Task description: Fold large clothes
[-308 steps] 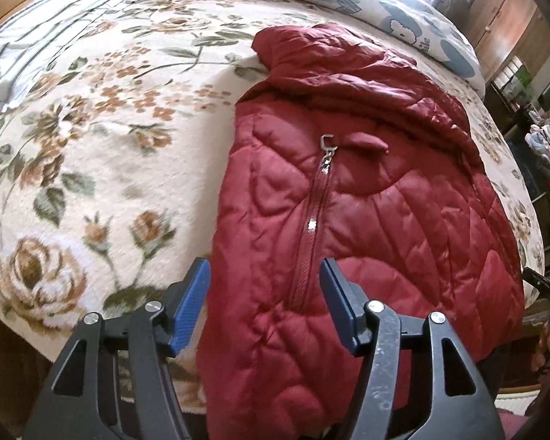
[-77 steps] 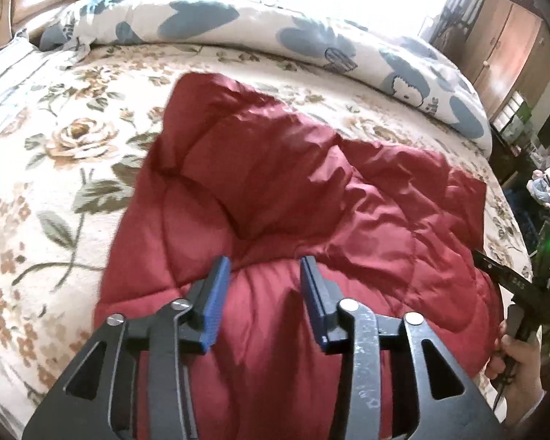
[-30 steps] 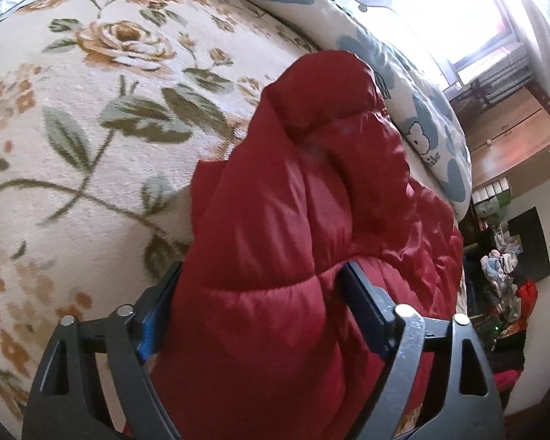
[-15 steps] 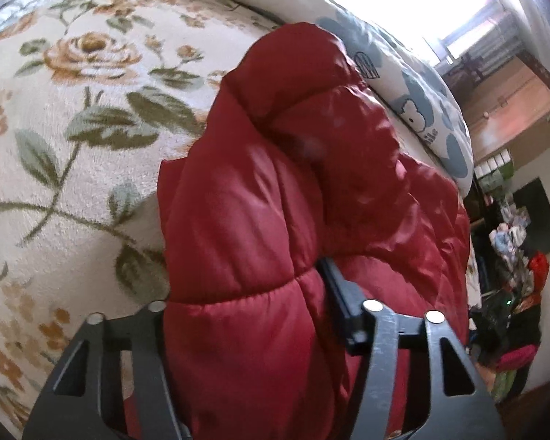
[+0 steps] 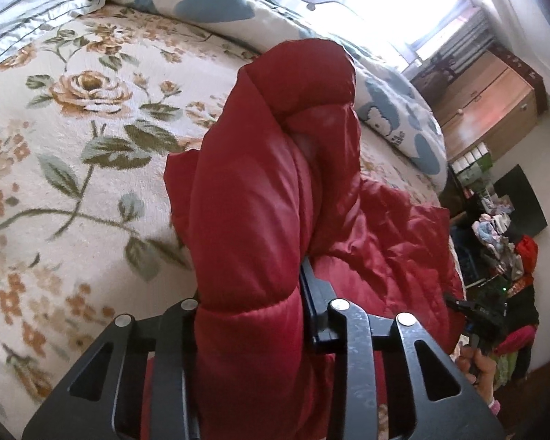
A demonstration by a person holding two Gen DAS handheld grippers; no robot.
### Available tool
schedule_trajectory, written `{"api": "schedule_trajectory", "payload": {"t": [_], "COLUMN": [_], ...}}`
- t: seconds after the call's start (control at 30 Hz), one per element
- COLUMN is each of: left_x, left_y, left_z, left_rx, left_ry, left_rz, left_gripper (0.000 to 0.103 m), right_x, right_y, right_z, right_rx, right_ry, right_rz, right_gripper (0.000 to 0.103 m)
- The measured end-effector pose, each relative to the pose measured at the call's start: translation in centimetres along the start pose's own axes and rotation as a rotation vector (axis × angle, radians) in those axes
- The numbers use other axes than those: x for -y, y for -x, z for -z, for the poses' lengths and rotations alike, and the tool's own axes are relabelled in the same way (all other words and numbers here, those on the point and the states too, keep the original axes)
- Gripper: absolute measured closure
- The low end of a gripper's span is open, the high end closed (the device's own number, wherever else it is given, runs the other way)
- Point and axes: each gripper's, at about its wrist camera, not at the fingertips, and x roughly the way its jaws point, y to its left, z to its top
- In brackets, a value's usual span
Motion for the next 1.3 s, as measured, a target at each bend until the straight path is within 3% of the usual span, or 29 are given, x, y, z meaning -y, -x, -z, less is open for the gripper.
{"api": "schedule_trajectory", "payload": {"t": [0.43,0.63,0.83,1.03,1.2,1.3], "left_x": [-0.7,-0.7,-1.6,-3.1,-3.0,-2.3], "left_y": [7.4,9.7,9.8,7.7,6.8,6.8], "left_z": [7.3,10.0,11.7,12.3,12.7,12.8], "left_rx": [-0.072,-0.103,-0.123,-0.134,-0.122,-0.106], "left_ry": [0.001,-0.002,0.006,0.013,-0.009,-0.057], "left_rz": [0.056,0.047,0.038,-0.024,-0.059,-0.115], "left_gripper": [0.074,0.074,0.073,0.071,0.065,0.053], "right_x": [-0.1,0.3,1.4,1.9,2.6,2.6], "right_y": [5.6,6.8,6.7,5.7,5.0,5.0], "right_z": [8.7,11.7,12.7,12.6,13.0,13.2], "right_rx": [-0.048,-0.064,-0.071,-0.070,-0.069,-0.066], "right_ry": [-0.013,-0.036,-0.063,-0.050,-0.046,-0.033], "right_rz": [-0.033,-0.033,-0.028,0.009,0.037,0.059], "right_gripper": [0.071,0.071,0.070,0.064,0.052,0.044]}}
